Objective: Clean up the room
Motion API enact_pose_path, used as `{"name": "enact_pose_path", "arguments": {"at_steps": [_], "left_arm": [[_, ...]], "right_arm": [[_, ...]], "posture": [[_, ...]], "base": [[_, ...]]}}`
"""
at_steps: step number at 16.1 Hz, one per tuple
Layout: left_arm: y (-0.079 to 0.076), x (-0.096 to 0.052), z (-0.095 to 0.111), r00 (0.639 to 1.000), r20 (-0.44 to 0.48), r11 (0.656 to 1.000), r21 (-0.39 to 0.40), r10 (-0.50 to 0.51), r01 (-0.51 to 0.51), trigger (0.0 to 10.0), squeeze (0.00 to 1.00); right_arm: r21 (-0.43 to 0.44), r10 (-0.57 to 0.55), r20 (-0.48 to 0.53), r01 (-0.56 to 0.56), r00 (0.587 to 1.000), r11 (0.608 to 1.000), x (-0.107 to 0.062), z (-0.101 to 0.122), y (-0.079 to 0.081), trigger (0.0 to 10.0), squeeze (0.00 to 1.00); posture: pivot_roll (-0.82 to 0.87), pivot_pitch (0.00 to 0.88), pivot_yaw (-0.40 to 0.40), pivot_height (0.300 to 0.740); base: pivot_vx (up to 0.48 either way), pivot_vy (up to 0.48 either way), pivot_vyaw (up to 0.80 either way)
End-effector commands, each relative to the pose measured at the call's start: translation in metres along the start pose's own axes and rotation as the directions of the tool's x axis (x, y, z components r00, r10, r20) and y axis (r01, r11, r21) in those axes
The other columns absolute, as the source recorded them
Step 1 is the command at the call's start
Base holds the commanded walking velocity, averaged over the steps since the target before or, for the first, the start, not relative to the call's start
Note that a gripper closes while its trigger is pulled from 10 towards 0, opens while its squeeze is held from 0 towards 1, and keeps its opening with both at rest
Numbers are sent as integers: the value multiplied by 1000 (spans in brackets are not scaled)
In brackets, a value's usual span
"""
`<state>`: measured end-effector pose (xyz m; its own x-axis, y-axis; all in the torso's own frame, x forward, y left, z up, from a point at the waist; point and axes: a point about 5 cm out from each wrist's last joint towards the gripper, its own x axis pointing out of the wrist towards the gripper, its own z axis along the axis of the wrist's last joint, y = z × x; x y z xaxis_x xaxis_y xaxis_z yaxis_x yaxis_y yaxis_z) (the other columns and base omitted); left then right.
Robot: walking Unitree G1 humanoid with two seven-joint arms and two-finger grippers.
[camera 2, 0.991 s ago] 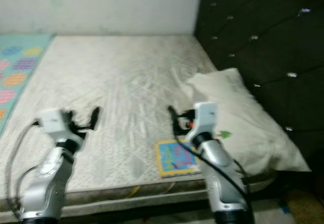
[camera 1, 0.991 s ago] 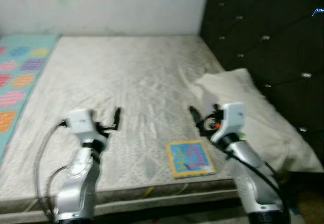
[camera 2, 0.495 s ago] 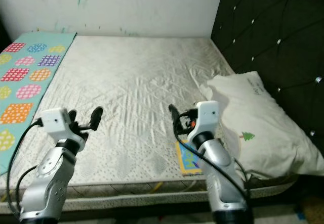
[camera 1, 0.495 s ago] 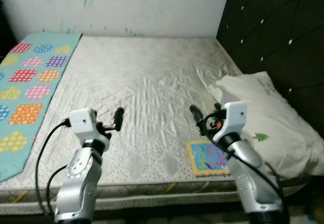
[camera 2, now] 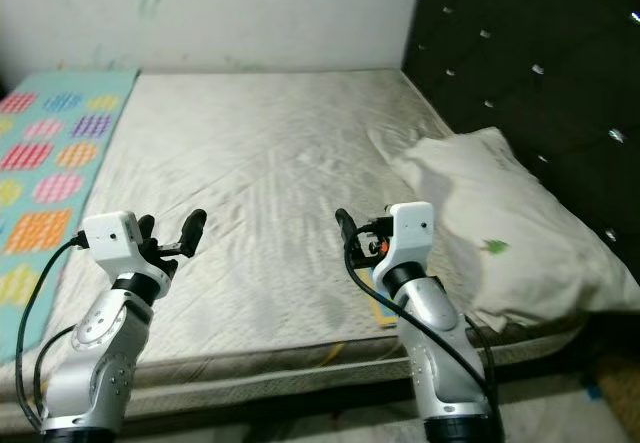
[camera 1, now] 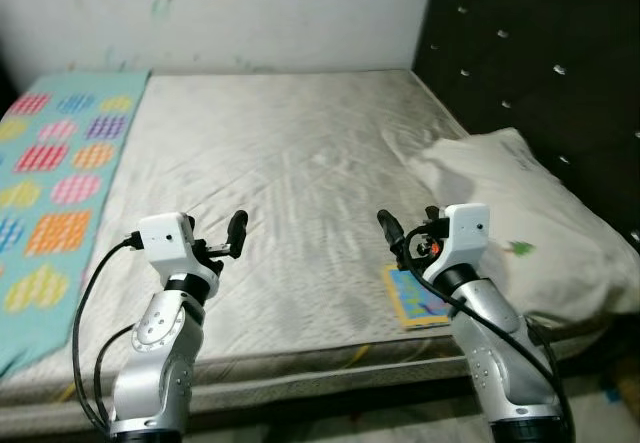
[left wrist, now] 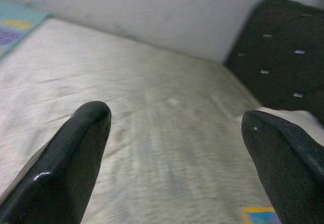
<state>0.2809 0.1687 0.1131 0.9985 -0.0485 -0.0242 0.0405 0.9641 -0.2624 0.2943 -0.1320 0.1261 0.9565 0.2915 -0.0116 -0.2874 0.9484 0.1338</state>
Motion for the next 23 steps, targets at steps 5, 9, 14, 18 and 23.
{"name": "enact_pose_path", "arguments": {"at_steps": [5,9,14,18,23], "left_arm": [[3,3,3,1000,9,1000,7,7,-7,10000,0],[2,8,3,1000,12,1000,10,7,-7,10000,0],[1,10,5,1000,26,1000,15,15,-15,10000,0],[1,10,5,1000,26,1000,15,15,-15,10000,0],[1,10,5,1000,26,1000,15,15,-15,10000,0]], "right_arm": [[-16,30,25,-30,999,999,6,6,6,10000,0],[-17,58,45,-57,997,998,15,10,13,10000,0],[-27,75,46,-74,996,997,17,12,13,10000,0],[-27,75,46,-74,996,997,17,12,13,10000,0],[-27,75,46,-74,996,997,17,12,13,10000,0]], "posture": [[-110,0,-12,740],[-135,0,-17,740],[-145,0,-24,740],[-145,0,-24,740],[-145,0,-24,740]], "base": [[0,480,0],[0,480,0],[0,253,0],[0,0,0],[0,0,0]]}}
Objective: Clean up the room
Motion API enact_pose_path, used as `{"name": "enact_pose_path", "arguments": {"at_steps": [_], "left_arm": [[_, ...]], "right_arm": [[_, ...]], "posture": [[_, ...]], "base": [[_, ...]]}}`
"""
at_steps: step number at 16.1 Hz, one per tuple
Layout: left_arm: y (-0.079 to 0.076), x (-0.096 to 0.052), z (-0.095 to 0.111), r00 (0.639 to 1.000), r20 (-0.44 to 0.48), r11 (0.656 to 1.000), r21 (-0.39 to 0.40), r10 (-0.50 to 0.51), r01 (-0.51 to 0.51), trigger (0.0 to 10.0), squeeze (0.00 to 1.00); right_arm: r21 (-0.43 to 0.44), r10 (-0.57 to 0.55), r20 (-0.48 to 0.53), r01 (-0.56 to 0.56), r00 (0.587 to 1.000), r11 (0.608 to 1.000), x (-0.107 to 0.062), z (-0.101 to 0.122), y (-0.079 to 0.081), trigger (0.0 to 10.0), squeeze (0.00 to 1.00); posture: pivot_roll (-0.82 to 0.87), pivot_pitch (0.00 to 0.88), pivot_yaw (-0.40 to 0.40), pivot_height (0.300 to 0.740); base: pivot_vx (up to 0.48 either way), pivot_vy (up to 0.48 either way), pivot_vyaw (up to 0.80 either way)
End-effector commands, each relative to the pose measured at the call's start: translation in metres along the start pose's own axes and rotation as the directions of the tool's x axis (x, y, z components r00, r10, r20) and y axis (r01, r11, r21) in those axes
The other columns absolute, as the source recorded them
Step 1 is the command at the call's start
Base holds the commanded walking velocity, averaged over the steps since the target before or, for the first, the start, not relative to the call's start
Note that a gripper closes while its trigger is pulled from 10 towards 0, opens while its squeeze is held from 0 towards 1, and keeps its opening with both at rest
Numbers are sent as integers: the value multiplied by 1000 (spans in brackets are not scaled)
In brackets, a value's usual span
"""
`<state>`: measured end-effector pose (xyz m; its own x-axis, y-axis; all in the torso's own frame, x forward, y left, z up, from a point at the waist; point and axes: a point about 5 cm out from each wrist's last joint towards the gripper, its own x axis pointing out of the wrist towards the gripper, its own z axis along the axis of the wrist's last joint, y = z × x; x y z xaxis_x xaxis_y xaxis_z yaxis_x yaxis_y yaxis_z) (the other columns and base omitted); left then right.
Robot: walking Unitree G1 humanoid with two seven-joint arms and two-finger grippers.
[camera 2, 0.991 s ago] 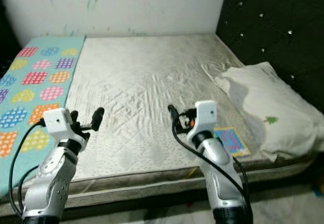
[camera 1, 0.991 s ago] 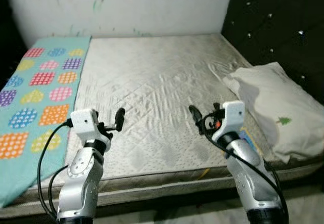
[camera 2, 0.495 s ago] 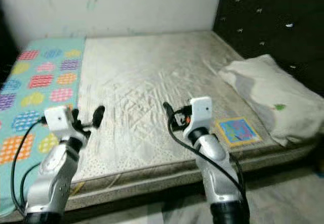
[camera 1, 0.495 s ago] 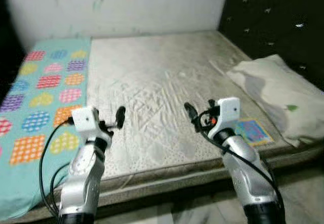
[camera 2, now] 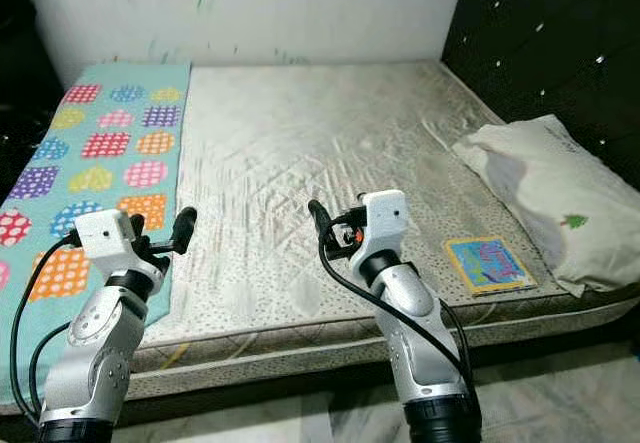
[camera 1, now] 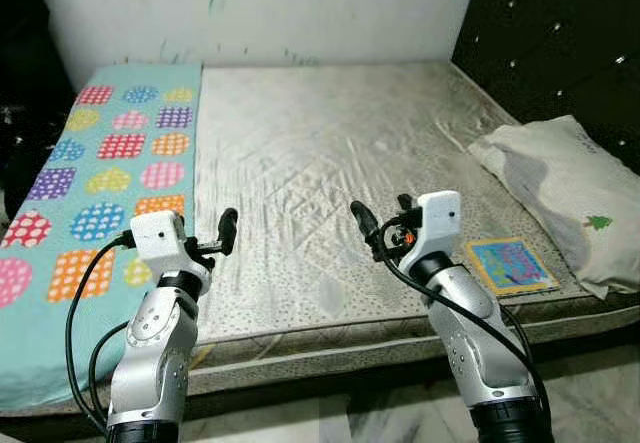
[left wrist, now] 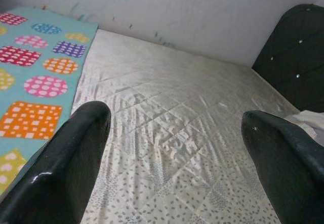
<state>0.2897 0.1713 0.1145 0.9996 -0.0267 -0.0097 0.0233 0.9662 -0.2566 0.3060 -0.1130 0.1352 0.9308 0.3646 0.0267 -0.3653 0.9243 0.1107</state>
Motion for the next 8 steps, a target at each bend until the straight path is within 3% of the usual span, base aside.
{"name": "enact_pose_path", "arguments": {"at_steps": [1,6,8], "left_arm": [[-1,1,2,1000,7,1000,10,-3,3,10000,0],[-2,2,3,1000,15,1000,11,-5,5,10000,0],[-7,2,6,997,42,998,-13,-66,66,10000,0]], "right_arm": [[-4,-7,18,7,1000,1000,0,5,-3,10000,0],[-5,-6,19,6,1000,1000,1,5,-3,10000,0],[-28,-9,2,9,1000,1000,-3,-1,-2,10000,0]], "posture": [[-145,0,-24,740],[-144,0,-24,740],[-132,0,-12,740]], "base": [[0,0,0],[0,0,0],[300,0,0]]}}
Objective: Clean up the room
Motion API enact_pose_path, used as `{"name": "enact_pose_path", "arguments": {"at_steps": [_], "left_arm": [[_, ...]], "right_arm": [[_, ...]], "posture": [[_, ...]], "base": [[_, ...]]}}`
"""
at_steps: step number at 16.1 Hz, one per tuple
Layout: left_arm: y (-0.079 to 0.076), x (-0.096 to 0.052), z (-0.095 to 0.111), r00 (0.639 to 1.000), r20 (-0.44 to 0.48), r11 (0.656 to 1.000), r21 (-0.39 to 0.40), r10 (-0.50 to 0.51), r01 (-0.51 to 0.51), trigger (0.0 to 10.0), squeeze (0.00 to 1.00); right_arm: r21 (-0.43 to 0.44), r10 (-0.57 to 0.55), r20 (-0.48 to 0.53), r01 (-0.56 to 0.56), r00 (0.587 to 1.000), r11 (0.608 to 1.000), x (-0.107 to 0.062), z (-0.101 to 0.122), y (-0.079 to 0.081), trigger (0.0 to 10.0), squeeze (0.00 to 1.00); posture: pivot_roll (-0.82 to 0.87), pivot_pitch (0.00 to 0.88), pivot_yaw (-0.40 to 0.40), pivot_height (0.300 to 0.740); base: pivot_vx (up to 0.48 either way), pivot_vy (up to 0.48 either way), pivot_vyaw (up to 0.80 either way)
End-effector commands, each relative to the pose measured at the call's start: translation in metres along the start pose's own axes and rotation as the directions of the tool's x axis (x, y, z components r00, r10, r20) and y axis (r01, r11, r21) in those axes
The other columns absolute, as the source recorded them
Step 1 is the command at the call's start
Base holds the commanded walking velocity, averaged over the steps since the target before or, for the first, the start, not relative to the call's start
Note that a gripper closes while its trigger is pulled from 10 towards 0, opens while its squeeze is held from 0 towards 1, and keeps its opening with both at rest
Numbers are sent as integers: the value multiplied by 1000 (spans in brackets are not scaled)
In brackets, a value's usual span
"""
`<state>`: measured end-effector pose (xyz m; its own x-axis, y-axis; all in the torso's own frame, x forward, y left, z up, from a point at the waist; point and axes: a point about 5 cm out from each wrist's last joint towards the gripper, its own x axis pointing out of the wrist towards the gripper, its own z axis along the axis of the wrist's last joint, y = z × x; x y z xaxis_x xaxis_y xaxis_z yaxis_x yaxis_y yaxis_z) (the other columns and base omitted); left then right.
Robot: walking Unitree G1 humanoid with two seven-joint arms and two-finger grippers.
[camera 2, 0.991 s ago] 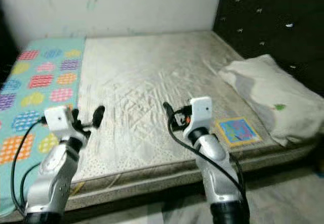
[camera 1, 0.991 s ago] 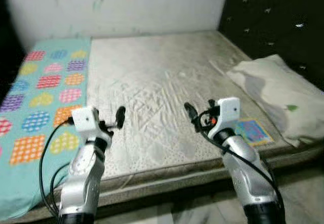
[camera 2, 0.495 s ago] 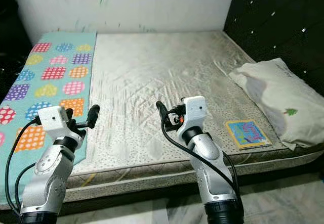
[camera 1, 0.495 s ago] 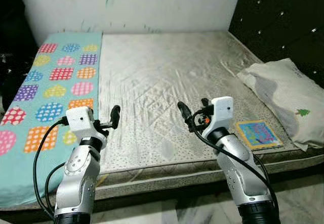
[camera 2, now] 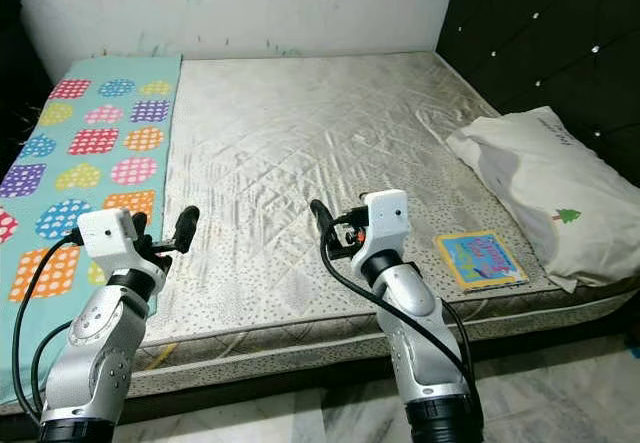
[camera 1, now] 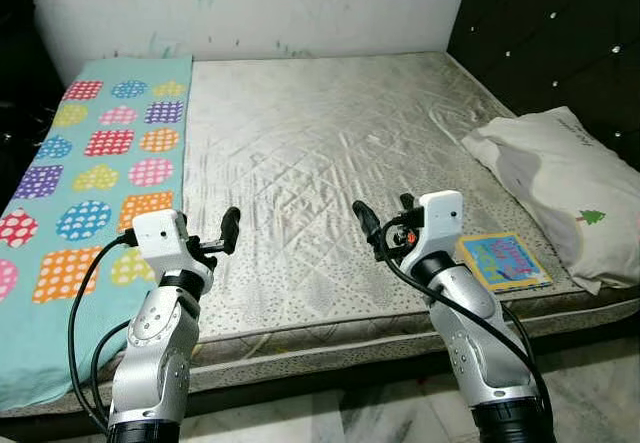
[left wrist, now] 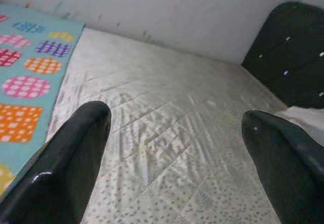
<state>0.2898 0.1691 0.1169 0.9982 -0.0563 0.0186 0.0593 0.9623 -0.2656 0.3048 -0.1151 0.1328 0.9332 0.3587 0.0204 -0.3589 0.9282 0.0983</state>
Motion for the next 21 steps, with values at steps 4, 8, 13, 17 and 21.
{"name": "enact_pose_path", "arguments": {"at_steps": [4,8,13,17,21], "left_arm": [[-4,2,4,999,21,999,-2,-32,32,10000,0],[-4,2,4,999,18,999,0,-37,37,10000,0],[-4,2,4,999,19,999,6,-37,37,10000,0],[-4,2,3,999,10,999,9,-36,36,10000,0],[-4,2,2,999,8,999,6,-35,35,10000,0]], "right_arm": [[-16,-6,5,6,1000,1000,-2,0,-2,10000,0],[-19,-10,5,10,1000,1000,-2,0,-3,10000,0],[-19,-14,4,14,1000,1000,-3,-1,-4,10000,0],[-23,-17,3,17,1000,1000,-3,-1,-5,10000,0],[-25,-13,3,14,1000,1000,-4,-2,-5,10000,0]], "posture": [[-133,0,-13,740],[-133,0,-9,740],[-133,0,-9,740],[-132,0,-5,740],[-131,0,-8,740]], "base": [[300,0,0],[298,0,0],[301,0,0],[305,0,0],[297,0,0]]}}
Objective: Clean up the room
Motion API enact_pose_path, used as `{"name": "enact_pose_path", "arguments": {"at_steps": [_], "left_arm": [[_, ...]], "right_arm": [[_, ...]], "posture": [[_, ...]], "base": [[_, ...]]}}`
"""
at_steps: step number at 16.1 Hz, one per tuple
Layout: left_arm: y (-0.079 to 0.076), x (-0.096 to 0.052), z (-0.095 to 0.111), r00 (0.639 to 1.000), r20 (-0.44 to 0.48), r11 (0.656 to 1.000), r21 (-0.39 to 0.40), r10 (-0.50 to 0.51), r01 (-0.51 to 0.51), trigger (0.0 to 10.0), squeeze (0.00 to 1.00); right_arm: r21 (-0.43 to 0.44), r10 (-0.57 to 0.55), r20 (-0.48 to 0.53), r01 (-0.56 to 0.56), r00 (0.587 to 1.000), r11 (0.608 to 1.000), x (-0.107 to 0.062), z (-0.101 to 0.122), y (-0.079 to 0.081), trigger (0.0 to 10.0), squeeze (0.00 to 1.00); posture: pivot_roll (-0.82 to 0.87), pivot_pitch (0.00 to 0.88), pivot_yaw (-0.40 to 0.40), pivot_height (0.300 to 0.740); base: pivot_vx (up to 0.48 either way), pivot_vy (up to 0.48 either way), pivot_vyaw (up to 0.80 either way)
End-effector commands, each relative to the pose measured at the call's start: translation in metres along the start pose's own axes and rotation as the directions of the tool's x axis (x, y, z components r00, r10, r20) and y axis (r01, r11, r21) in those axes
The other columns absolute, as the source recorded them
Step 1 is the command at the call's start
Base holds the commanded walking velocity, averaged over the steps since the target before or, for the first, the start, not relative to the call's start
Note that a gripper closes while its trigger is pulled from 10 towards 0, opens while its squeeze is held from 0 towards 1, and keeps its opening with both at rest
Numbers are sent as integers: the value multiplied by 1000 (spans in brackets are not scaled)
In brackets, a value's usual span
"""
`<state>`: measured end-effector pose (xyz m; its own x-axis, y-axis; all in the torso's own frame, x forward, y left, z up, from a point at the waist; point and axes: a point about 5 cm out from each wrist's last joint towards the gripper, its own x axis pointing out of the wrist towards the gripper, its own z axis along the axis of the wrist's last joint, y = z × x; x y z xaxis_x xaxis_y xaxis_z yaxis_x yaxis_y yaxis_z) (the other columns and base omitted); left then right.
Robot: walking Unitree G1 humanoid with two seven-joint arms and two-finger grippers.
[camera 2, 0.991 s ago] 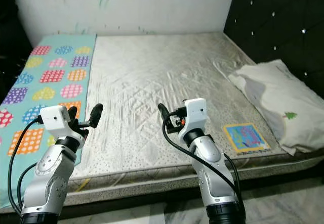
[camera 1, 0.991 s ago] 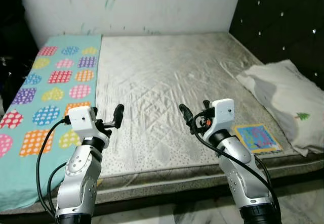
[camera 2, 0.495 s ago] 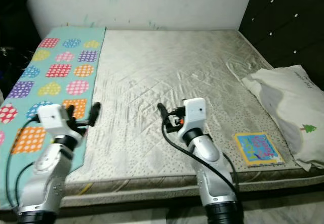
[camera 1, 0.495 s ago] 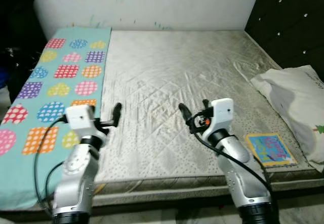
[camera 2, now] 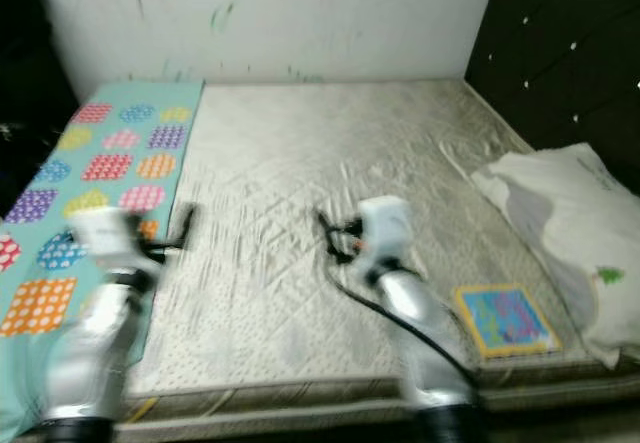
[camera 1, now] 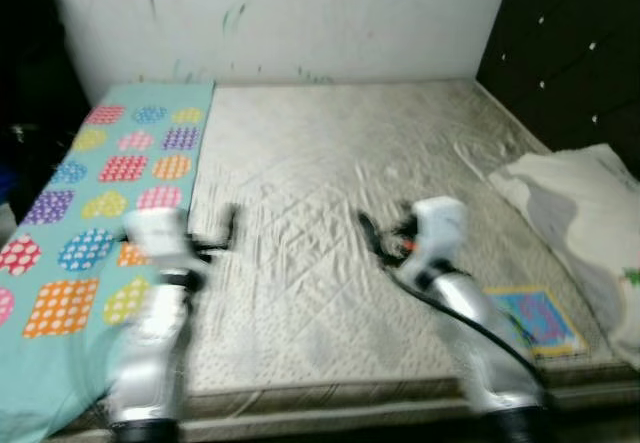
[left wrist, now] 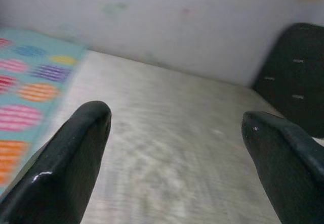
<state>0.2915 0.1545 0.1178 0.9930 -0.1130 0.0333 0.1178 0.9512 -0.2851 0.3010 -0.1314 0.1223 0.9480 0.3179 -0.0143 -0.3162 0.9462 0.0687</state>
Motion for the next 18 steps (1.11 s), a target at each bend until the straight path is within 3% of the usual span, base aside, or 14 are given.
{"name": "enact_pose_path", "arguments": {"at_steps": [1,4,18], "left_arm": [[12,-1,6,999,12,998,28,50,-50,10000,0],[14,0,5,999,2,999,19,47,-47,10000,0],[15,0,5,998,2,998,4,69,-69,10000,0]], "right_arm": [[4,32,33,-32,999,999,6,8,9,10000,0],[4,33,31,-33,999,999,6,7,9,10000,0],[3,30,24,-30,999,1000,6,6,9,10000,0]], "posture": [[-131,0,-8,740],[-127,0,-8,740],[-129,0,-9,740]], "base": [[0,0,0],[0,129,0],[0,480,0]]}}
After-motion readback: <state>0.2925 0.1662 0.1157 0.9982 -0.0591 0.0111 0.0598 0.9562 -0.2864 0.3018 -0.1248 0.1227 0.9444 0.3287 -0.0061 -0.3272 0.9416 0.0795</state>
